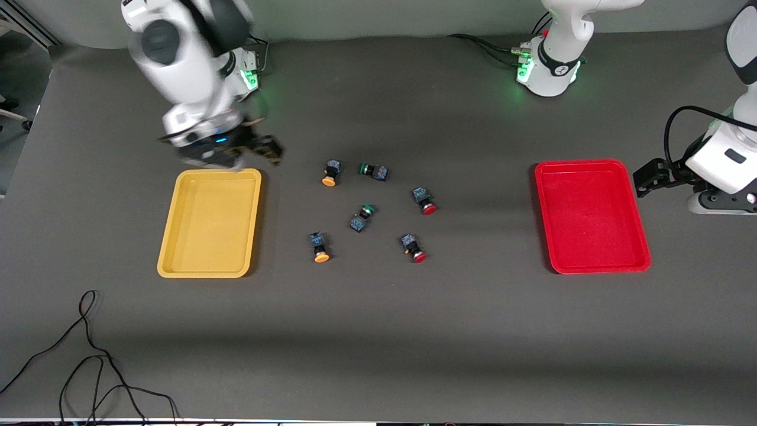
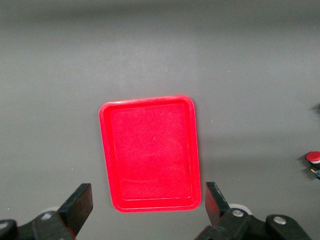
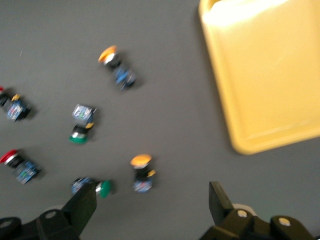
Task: Place red and yellow buttons in trays
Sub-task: 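Reach the right gripper toward an orange-capped button between the trays, then grasp the orange button with the right gripper while the left gripper reaches a red button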
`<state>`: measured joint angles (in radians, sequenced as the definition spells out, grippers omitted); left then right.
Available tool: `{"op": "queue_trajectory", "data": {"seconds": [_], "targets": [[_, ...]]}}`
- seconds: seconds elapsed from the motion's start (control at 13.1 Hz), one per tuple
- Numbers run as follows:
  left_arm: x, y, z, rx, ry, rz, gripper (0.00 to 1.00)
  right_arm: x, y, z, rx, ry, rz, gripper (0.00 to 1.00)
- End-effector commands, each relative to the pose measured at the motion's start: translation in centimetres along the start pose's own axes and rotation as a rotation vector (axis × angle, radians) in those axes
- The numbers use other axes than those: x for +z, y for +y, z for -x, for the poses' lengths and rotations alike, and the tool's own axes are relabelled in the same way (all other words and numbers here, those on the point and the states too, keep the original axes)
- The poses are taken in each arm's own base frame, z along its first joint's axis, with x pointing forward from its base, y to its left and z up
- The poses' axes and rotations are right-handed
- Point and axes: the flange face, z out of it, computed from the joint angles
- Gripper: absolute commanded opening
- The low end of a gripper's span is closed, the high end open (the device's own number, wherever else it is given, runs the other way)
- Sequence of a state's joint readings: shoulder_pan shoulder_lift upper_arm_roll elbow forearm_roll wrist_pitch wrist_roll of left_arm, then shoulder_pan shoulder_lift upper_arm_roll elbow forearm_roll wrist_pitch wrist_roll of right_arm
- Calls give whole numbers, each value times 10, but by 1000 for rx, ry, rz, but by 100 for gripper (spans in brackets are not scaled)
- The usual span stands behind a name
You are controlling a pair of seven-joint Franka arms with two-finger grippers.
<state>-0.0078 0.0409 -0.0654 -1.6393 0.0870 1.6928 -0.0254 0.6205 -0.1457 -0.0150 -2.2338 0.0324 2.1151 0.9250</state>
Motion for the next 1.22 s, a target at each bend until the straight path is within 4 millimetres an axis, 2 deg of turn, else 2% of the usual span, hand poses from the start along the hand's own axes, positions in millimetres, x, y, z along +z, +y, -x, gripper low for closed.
{"op": "queue_trajectory", "data": {"seconds": [0.0,0.15,0.23,0.38,0.54,0.69,0.77,0.84,0.99,1.07,1.15], "targets": [[-5,1,4,-2,-10,8,100,32,-46,53,64,8,-10,100],[-5,1,6,-5,-23,7,100,38,-58,79,51,-1,5,100],[-4,4,5,-10,-25,7,100,41,-58,87,36,-6,15,100],[4,14,3,6,-39,11,100,58,-55,114,-7,-21,48,100],[8,25,3,15,-48,19,100,73,-47,115,-7,-22,52,100],[29,55,8,-22,-95,22,100,105,-38,113,-5,-10,34,100],[40,74,10,-38,-115,17,100,127,-37,111,0,-5,28,100],[57,101,9,-47,-145,9,100,154,-40,109,-1,-4,38,100],[97,155,4,-135,-197,-14,100,197,-41,101,11,10,22,100],[123,174,0,-173,-222,-22,100,216,-37,89,34,20,22,100],[146,192,-1,-229,-259,-1,100,229,-35,87,36,27,18,100]]}}
